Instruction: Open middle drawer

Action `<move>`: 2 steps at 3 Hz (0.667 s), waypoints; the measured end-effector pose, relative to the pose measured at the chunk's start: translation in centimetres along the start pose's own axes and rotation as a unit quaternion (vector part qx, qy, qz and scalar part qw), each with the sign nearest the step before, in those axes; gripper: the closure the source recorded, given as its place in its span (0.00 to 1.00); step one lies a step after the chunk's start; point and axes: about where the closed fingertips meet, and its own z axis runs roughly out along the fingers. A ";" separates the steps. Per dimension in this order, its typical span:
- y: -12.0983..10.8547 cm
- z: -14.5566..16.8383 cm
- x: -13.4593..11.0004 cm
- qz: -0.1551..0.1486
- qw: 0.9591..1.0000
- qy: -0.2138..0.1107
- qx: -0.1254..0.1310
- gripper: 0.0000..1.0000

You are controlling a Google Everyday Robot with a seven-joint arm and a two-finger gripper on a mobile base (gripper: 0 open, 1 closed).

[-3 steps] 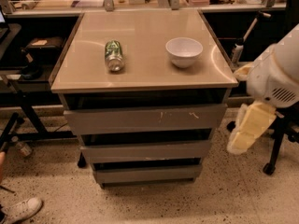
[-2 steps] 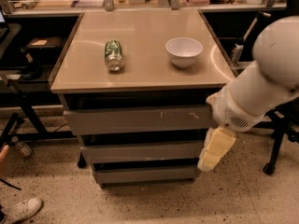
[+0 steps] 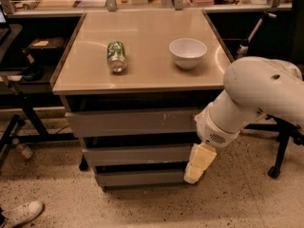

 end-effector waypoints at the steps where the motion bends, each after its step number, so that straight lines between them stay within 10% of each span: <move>1: 0.6 2.6 -0.2 0.001 1.000 -0.016 -0.014 0.00; 2: 1.2 9.5 -1.4 0.003 0.997 -0.053 -0.052 0.00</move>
Offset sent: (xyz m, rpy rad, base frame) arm 0.0139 0.0876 -0.1690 0.2644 0.1267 0.0451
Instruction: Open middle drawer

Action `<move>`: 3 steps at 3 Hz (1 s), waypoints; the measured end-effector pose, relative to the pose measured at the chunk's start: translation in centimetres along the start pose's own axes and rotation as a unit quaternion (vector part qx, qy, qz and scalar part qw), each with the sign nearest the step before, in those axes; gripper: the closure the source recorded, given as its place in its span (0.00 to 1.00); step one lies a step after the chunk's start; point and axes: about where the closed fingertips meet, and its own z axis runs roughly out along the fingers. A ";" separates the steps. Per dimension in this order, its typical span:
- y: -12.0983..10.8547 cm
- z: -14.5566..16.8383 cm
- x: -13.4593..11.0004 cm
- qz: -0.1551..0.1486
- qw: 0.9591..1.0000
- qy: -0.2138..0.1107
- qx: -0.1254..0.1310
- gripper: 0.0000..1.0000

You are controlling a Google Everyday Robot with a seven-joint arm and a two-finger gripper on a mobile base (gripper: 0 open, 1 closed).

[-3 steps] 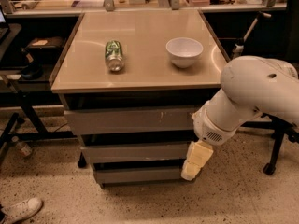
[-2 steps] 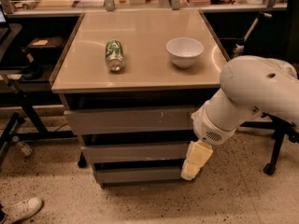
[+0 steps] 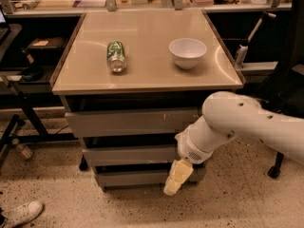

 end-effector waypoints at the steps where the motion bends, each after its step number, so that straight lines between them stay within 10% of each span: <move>1: -1.0 5.8 -0.4 0.007 0.999 -0.025 -0.025 0.00; 2: -3.1 12.6 -1.6 0.004 0.997 -0.039 -0.060 0.00; 3: -3.1 12.8 -1.7 0.004 0.997 -0.040 -0.061 0.00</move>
Offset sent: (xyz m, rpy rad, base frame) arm 0.0460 0.0674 -0.1315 0.1142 0.0696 0.0246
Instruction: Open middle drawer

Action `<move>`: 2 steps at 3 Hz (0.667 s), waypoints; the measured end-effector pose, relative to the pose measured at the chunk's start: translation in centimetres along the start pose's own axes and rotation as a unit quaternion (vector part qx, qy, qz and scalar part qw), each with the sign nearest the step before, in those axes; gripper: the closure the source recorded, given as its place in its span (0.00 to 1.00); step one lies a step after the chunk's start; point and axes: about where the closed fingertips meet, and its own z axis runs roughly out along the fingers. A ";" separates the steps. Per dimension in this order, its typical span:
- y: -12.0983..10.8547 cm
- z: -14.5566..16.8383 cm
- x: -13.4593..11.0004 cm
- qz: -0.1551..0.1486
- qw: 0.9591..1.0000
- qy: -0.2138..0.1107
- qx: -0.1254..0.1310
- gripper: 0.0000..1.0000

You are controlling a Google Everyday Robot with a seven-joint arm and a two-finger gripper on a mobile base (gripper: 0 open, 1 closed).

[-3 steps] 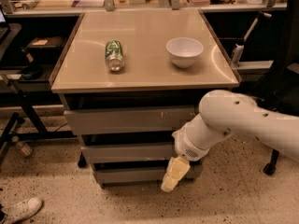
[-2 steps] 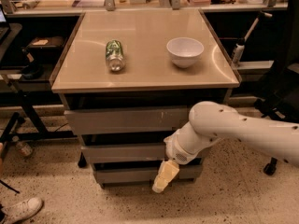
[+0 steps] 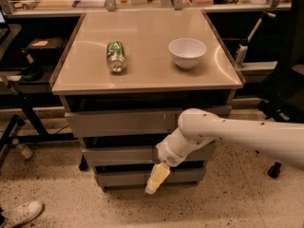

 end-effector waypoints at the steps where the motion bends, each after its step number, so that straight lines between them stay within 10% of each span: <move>1: -0.4 1.4 0.3 0.004 1.000 -0.008 -0.001 0.00; 2: -3.4 4.4 1.4 0.033 0.999 -0.033 0.014 0.00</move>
Offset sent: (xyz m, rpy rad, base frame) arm 0.0619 0.0045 -0.1093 0.1125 -0.0056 -0.2014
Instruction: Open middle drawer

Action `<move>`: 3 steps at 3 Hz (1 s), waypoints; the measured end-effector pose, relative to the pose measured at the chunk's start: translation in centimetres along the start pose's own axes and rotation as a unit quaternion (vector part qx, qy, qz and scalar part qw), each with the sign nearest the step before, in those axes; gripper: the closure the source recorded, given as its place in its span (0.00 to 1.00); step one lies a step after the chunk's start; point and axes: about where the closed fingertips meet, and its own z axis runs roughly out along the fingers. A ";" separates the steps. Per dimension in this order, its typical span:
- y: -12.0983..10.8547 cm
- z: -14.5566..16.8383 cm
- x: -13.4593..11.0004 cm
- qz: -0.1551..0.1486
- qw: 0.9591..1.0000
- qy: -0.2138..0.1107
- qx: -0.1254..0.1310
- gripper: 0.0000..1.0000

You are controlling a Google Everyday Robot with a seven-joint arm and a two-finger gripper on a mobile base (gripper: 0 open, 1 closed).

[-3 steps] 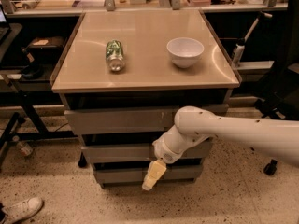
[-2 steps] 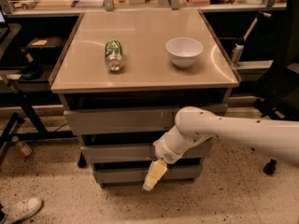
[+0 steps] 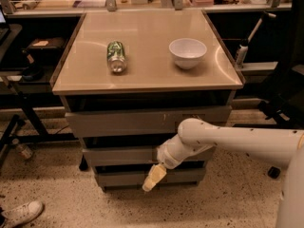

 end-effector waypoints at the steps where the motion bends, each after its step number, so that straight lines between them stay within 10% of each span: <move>1: -3.5 2.3 1.1 0.023 0.999 -0.019 0.020 0.00; 3: -6.4 3.4 2.0 0.031 0.999 -0.019 0.038 0.00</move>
Offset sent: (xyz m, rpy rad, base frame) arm 0.0849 -0.0271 -0.0757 -0.0086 -0.0582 -0.1440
